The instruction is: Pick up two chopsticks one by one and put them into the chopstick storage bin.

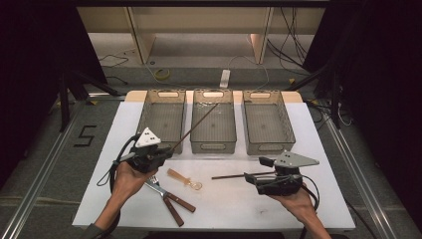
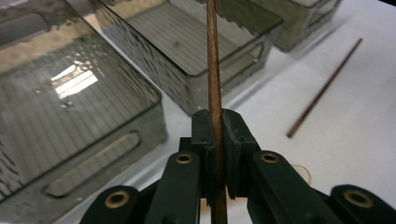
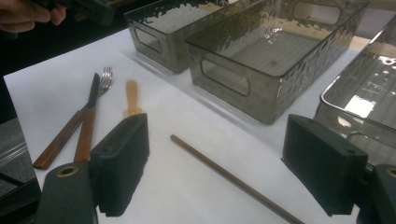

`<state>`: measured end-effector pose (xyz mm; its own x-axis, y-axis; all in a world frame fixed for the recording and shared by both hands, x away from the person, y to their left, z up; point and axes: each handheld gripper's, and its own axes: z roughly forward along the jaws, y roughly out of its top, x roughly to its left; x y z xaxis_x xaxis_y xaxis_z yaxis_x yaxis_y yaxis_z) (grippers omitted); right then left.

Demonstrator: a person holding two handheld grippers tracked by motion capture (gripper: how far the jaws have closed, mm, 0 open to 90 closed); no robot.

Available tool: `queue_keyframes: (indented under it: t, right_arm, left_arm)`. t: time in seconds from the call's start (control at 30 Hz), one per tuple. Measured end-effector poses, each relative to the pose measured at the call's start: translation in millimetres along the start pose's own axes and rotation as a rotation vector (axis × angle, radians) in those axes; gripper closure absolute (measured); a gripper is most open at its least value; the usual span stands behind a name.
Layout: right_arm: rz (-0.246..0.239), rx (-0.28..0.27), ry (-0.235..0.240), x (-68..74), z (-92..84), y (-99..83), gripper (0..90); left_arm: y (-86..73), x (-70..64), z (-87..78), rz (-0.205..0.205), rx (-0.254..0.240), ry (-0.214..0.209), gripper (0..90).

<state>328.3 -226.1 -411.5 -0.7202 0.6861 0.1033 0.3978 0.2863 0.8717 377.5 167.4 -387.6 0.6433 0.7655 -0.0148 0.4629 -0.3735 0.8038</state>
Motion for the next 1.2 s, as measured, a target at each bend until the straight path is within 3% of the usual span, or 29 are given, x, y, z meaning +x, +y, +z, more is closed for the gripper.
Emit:
queue_keyframes:
  t: [0.5, 0.87, 1.2]
  right_arm:
    - [0.013, 0.001, -0.006, -1.8, -7.9, -8.7, 23.5]
    - [0.003, 0.009, 0.01, 0.3, -11.1, -11.6, 22.8]
    - [-0.005, 0.013, 0.022, 1.8, -11.7, -12.9, 22.8]
  left_arm:
    - [19.6, 42.9, 16.5, -0.106, -0.015, 0.113, 84.0]
    - [25.5, 73.4, 32.4, -0.167, 0.024, 0.146, 84.0]
    - [18.6, 92.5, 45.9, -0.222, 0.051, 0.169, 83.9]
